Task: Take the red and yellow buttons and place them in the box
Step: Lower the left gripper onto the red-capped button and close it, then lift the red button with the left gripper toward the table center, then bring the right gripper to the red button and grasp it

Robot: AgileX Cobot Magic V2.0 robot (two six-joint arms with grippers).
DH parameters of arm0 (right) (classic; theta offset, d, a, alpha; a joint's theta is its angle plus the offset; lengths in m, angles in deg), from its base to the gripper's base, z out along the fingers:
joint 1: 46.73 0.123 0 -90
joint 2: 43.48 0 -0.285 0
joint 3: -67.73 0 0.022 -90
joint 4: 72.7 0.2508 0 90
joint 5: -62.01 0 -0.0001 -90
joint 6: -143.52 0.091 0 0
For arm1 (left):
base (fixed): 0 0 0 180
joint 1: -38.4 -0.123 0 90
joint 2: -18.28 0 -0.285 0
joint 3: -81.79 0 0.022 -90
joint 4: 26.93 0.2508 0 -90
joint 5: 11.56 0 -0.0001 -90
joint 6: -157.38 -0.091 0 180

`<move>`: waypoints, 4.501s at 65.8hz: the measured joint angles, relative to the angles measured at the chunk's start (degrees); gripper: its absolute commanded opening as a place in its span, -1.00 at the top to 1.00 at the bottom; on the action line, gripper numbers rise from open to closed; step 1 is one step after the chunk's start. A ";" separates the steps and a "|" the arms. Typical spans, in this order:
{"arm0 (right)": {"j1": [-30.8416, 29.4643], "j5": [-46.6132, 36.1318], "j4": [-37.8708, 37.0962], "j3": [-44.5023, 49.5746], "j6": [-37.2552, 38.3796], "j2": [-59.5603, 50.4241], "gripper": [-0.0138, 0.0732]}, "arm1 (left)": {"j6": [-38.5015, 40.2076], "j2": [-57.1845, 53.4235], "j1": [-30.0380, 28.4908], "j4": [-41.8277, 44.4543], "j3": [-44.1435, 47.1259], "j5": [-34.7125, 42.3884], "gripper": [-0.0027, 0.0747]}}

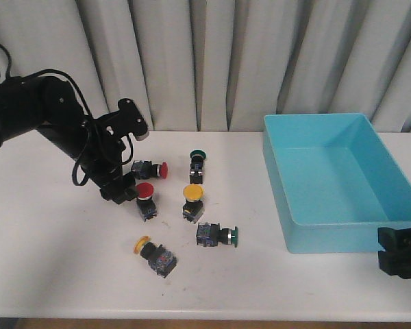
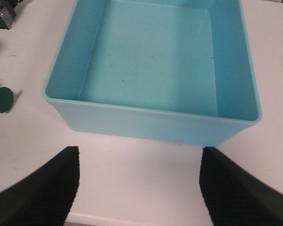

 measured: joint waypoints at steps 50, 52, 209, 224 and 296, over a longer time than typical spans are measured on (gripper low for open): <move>0.00 0.00 0.00 0.00 0.00 0.00 -0.38 | -5.05 19.61 0.48 -3.68 -13.52 -2.52 -0.57; 0.00 0.00 0.00 0.00 0.00 0.00 -0.38 | -5.05 19.74 0.48 -3.74 -13.52 -2.52 -0.55; 0.00 0.00 0.00 0.00 0.00 0.00 -0.38 | -1.01 -31.35 0.48 -5.41 28.88 9.60 0.50; 0.00 0.00 0.00 0.00 -1.48 0.00 -0.38 | -19.15 -32.01 0.48 -21.43 31.24 10.10 0.50; 29.19 15.43 34.42 -31.00 -73.72 30.67 -0.55 | -68.73 -27.27 0.54 -58.05 31.24 -8.98 0.50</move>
